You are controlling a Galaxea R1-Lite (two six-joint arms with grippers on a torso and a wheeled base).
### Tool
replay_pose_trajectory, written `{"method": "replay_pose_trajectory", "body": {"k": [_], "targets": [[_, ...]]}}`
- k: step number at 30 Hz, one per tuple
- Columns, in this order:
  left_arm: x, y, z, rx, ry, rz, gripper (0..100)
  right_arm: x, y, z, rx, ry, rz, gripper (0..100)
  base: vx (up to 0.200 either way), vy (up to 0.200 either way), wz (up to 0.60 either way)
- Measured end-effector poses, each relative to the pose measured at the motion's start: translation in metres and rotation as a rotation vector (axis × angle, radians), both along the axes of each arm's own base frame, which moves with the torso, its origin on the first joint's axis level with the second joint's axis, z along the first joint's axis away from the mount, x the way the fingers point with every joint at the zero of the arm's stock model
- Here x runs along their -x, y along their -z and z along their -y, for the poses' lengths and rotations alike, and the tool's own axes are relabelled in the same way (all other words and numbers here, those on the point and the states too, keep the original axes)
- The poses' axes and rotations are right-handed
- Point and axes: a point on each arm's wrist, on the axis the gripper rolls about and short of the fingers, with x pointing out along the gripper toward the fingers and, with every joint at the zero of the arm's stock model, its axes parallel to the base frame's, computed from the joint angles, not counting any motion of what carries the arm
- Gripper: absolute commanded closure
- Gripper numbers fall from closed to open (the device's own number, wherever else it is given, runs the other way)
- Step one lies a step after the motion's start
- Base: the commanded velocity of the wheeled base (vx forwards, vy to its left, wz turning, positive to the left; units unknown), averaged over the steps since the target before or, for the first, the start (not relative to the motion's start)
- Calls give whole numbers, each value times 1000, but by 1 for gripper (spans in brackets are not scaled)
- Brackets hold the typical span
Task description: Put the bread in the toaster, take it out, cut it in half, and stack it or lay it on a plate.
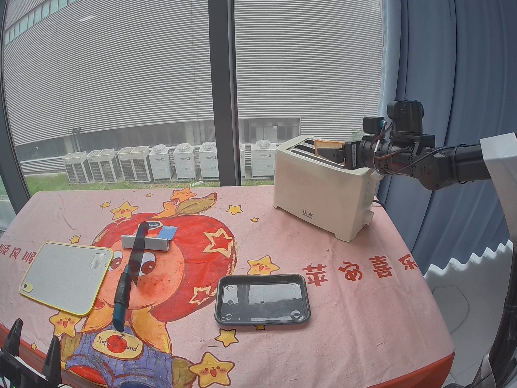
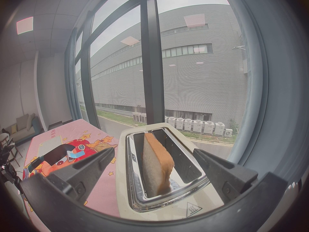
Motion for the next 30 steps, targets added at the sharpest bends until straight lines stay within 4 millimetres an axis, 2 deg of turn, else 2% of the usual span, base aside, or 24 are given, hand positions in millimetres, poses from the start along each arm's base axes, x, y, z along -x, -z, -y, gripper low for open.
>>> {"method": "replay_pose_trajectory", "body": {"k": [3,4,26,30], "targets": [[0,0,0,0,0,0,0,1,3,0,7,-3,-5,0,0,0,0],[0,0,0,0,0,0,0,1,4,-1,11,-4,-6,100,0,0,0],[0,0,0,0,0,0,0,3,-1,0,8,-6,15,100,0,0,0],[0,0,0,0,0,0,0,2,-12,0,-2,-6,47,100,0,0,0]]}}
